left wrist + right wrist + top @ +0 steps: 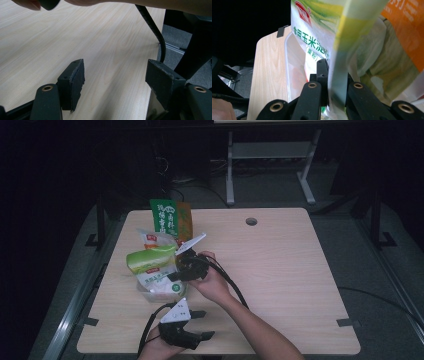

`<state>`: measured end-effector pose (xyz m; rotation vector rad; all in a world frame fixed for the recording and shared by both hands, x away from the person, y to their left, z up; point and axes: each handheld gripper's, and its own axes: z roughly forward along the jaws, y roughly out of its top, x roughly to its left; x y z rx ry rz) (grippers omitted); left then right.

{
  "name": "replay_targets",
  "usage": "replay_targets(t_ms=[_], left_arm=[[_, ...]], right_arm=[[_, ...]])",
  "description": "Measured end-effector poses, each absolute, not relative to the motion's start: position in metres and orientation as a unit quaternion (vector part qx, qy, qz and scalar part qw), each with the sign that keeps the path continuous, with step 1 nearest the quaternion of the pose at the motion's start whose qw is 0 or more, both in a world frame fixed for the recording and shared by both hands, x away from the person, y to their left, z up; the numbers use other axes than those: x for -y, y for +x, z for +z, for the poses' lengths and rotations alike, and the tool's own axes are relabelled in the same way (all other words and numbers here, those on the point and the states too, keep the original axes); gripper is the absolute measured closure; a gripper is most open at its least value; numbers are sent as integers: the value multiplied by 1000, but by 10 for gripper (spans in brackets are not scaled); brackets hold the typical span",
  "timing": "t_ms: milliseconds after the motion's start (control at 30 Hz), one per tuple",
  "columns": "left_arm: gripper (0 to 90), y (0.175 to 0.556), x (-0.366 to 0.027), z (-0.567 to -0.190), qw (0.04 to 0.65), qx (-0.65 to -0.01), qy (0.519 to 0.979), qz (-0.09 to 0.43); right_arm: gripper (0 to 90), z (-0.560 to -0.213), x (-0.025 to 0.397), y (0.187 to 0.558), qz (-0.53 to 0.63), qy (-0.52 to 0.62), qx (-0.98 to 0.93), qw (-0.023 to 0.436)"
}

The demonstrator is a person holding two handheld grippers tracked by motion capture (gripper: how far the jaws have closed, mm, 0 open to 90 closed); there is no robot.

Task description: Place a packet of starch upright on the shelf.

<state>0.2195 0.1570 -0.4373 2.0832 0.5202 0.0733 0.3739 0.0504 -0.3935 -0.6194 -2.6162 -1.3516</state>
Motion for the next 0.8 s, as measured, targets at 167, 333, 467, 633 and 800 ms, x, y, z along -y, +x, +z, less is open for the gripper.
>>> replay_targets(t_ms=[167, 333, 467, 633, 800], left_arm=[[314, 221, -158, -439, 475, -217, 852, 32], [314, 222, -158, -439, 473, -219, 853, 31], [311, 223, -157, -439, 473, -219, 853, 34], [310, 225, -159, -439, 473, -221, 852, 38], [303, 227, -160, -439, 469, -224, 853, 46]], right_arm=[[799, -392, -49, 374, -446, -206, 868, 73], [780, -386, -43, 378, -462, -204, 860, 73], [858, -385, -43, 376, -451, -201, 867, 73], [873, -387, -43, 376, -448, -200, 869, 72], [812, -386, -42, 376, -445, -198, 871, 71]])
